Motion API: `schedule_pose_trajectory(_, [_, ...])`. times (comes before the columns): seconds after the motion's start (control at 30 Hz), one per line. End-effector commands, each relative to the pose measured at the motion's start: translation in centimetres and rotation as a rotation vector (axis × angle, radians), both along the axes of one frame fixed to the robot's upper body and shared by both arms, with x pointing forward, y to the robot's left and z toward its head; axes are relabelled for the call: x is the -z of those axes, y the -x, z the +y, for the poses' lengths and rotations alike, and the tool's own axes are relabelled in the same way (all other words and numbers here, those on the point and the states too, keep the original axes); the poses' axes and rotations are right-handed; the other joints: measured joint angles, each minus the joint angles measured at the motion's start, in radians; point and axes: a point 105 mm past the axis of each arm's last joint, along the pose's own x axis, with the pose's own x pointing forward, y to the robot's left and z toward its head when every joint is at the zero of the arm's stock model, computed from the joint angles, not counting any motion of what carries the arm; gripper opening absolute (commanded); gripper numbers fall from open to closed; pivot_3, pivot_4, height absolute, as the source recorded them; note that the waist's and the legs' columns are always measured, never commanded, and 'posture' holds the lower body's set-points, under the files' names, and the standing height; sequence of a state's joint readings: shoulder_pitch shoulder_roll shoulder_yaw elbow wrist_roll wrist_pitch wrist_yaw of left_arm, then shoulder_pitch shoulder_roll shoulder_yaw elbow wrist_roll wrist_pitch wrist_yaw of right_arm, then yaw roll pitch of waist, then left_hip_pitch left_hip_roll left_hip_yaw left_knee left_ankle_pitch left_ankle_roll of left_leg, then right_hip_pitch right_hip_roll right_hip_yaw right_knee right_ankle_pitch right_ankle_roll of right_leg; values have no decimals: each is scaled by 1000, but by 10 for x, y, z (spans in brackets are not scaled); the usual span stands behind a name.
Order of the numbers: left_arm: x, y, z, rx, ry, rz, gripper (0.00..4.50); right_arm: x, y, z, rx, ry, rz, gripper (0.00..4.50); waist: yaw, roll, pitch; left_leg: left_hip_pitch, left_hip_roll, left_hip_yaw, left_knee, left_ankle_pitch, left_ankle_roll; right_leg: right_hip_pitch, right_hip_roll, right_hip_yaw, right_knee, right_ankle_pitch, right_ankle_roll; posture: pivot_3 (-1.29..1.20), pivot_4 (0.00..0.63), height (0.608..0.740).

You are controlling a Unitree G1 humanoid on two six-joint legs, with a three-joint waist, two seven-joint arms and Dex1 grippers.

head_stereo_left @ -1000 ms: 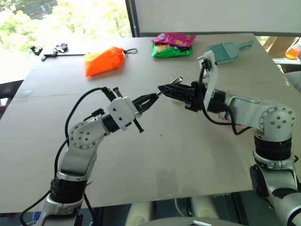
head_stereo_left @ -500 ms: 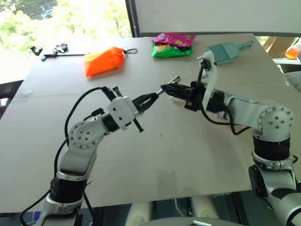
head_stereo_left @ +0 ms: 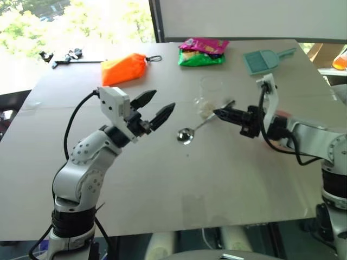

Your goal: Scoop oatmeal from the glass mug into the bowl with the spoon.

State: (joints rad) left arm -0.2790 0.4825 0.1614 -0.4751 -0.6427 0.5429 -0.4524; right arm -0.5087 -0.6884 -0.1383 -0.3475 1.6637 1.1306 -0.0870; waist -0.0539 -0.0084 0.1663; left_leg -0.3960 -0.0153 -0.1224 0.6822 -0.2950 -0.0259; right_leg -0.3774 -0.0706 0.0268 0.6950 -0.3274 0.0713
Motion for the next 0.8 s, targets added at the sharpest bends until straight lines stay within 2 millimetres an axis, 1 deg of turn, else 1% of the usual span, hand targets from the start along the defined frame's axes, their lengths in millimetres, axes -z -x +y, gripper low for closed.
schedule_pose_trajectory(0.03, [8, -14, -12, -38, -10, 53, 3416, -15, 21, -13, -50, 23, -72, 0, -4, 0, 0, 0, 1, 1, 0, 0, 0, 0, 0, 1, 1, 0, 0, 0, 150, 740])
schedule_pose_trajectory(0.07, [16, -21, -20, -44, -12, 71, 3416, -15, 24, -21, -37, 46, -76, 0, -4, 0, 0, 1, 0, 1, 0, 0, 0, 0, 0, 1, 1, 0, 0, 0, 150, 740])
schedule_pose_trajectory(0.1, [28, -30, -28, -61, -46, 92, 3416, -15, 27, -27, -25, 61, -79, 0, 7, 1, -1, 1, 1, 1, 1, 0, 0, 0, 1, 1, 1, 0, 0, 0, 150, 740])
schedule_pose_trajectory(0.13, [37, -35, -35, -69, -74, 99, 3416, -16, 29, -30, -18, 68, -82, 0, 13, 1, -1, 1, 0, 1, 2, 0, 1, 2, 0, 0, 1, 0, 0, 0, 150, 740])
schedule_pose_trajectory(0.17, [44, -40, -41, -69, -84, 109, 3416, -17, 30, -33, -8, 74, -86, 0, 16, 1, -1, 1, -1, 1, 2, -2, 4, 2, 0, 0, 1, 0, 0, 0, 150, 740])
schedule_pose_trajectory(0.23, [59, -50, -49, -98, -114, 130, 3416, -18, 31, -36, 5, 81, -94, 0, 15, 1, -1, 1, -1, 1, 3, -2, 4, 2, 0, 1, 1, 0, 0, 0, 150, 740])
schedule_pose_trajectory(0.33, [73, -57, -64, -99, -143, 125, 3416, -21, 37, -36, 12, 81, -100, 0, 14, 0, 0, 1, 0, 1, 2, -2, 4, 2, 0, 1, 1, 0, 0, 0, 150, 740])
schedule_pose_trajectory(0.37, [75, -59, -67, -101, -145, 120, 3416, -21, 38, -36, 15, 81, -100, 0, 15, 0, 0, 1, 0, 1, 2, 0, 1, 1, 0, 1, 1, 0, 0, 0, 150, 740])
schedule_pose_trajectory(0.47, [78, -70, -75, -140, -144, 108, 3416, -21, 39, -38, 33, 83, -102, 0, 21, 0, 0, 0, 0, 1, 2, 0, 1, 1, 0, 1, 0, 0, 0, 0, 150, 740])
schedule_pose_trajectory(0.57, [73, -77, -83, -160, -122, 67, 3416, -23, 40, -39, 51, 77, -107, 0, 23, 0, 0, -1, -1, 1, 3, 0, 1, 2, -1, 1, 0, 0, 1, 0, 150, 740])
schedule_pose_trajectory(0.63, [69, -81, -85, -182, -99, 52, 3416, -24, 41, -39, 57, 76, -108, 0, 25, -1, 0, -1, -1, 1, 3, 0, 1, 2, -1, 1, 0, 1, 1, 0, 150, 740])
schedule_pose_trajectory(0.8, [63, -84, -89, -191, -69, 21, 3416, -24, 42, -39, 68, 79, -110, 0, 24, -1, 0, -1, -1, 1, 3, 0, 1, 2, 0, 0, 0, 0, 1, 0, 150, 740])
